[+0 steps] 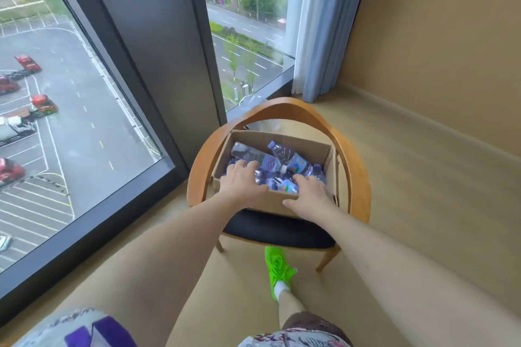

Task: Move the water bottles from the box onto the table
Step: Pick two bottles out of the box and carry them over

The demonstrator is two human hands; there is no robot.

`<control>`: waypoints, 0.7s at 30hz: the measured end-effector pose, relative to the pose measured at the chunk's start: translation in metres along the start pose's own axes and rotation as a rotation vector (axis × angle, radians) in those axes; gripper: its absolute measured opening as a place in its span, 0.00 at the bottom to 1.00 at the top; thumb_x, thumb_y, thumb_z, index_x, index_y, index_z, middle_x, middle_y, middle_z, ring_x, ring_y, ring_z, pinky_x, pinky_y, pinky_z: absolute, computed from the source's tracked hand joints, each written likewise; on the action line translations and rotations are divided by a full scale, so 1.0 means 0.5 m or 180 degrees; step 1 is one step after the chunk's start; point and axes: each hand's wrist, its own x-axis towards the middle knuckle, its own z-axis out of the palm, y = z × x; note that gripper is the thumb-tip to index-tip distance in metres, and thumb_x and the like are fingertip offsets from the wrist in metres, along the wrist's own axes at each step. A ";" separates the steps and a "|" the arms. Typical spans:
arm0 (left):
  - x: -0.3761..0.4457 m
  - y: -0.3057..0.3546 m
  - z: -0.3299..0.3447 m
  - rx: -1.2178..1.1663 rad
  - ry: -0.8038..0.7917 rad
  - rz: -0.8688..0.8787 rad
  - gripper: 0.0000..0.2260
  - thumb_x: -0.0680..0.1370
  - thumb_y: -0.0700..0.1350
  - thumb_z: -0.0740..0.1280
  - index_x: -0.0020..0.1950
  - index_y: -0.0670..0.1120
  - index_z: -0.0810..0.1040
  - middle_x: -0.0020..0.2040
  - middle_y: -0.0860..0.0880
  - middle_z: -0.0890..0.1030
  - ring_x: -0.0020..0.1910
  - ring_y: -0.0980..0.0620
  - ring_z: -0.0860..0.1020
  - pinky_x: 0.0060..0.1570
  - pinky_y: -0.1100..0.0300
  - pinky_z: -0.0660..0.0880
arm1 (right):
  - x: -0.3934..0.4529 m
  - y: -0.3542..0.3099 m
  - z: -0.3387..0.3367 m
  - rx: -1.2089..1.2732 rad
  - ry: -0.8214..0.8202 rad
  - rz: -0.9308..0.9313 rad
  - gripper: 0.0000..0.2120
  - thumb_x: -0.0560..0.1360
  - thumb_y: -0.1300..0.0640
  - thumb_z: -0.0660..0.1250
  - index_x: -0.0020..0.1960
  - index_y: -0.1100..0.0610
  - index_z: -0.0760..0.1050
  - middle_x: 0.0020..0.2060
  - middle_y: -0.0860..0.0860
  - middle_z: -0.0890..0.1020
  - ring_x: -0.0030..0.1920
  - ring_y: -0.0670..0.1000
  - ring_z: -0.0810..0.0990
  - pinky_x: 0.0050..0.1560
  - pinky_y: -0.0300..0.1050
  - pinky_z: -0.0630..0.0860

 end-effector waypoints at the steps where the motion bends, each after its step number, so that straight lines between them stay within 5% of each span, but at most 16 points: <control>1: 0.038 -0.004 -0.003 0.0007 -0.0005 -0.0027 0.34 0.74 0.60 0.68 0.78 0.52 0.63 0.76 0.46 0.65 0.74 0.42 0.63 0.69 0.43 0.68 | 0.042 -0.001 -0.003 0.0024 -0.0041 0.0002 0.35 0.75 0.39 0.69 0.76 0.50 0.62 0.70 0.55 0.69 0.71 0.61 0.68 0.67 0.56 0.69; 11: 0.394 -0.036 -0.065 0.0299 -0.0199 -0.0094 0.31 0.73 0.57 0.68 0.74 0.50 0.68 0.74 0.48 0.68 0.73 0.44 0.64 0.68 0.46 0.69 | 0.405 0.021 -0.039 0.0116 -0.0621 0.0296 0.35 0.73 0.41 0.70 0.76 0.51 0.63 0.69 0.55 0.70 0.66 0.59 0.72 0.61 0.54 0.75; 21: 0.548 -0.052 0.091 0.0668 -0.1118 0.0384 0.32 0.72 0.52 0.72 0.73 0.46 0.70 0.70 0.45 0.71 0.72 0.43 0.67 0.72 0.47 0.64 | 0.561 0.057 0.059 -0.0130 -0.0639 0.0579 0.36 0.71 0.52 0.74 0.74 0.54 0.62 0.66 0.54 0.71 0.66 0.60 0.70 0.63 0.58 0.72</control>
